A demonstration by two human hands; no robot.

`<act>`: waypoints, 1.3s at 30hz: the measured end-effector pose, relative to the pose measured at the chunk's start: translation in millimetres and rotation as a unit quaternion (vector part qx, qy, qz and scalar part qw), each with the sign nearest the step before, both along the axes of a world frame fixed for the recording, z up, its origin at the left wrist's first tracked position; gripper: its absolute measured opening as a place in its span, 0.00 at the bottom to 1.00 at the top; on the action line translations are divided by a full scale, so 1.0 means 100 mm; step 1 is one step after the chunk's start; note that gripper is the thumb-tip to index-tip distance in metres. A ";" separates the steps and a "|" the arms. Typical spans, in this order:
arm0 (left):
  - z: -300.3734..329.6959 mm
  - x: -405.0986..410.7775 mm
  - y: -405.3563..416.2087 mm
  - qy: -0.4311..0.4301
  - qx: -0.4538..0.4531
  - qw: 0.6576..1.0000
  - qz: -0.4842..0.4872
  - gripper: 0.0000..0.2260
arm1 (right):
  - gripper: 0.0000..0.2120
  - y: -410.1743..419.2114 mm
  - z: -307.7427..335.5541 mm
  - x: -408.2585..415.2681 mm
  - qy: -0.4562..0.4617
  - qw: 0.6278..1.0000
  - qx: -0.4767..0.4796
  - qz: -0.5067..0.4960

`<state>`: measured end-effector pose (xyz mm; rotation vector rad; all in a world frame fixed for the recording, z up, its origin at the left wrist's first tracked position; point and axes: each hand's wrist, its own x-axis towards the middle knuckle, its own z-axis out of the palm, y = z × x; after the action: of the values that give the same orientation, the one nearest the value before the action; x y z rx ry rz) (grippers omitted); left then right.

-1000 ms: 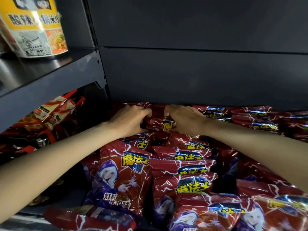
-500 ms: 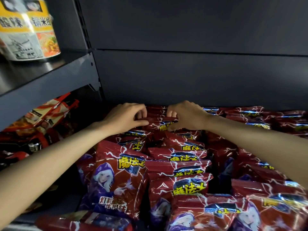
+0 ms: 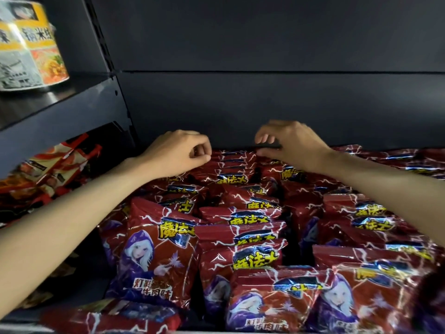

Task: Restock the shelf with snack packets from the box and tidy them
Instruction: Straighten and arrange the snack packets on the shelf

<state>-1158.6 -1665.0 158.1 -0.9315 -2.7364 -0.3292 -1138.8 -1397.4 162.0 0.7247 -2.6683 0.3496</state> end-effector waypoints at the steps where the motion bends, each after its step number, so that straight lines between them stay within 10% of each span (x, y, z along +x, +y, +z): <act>1: 0.05 0.02 0.08 0.006 -0.002 1.000 -0.010 0.02 | 0.09 0.09 0.02 0.02 -0.001 1.000 -0.003 -0.010; 39: -0.29 0.03 0.89 -0.026 -0.019 0.999 -0.033 0.09 | 0.22 0.43 -0.31 0.04 -0.109 0.975 0.193 -0.024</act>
<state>-1155.6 -1576.3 129.5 -1.0402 -2.7726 -0.3205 -1135.0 -1354.5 130.7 0.7667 -2.9976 -0.1171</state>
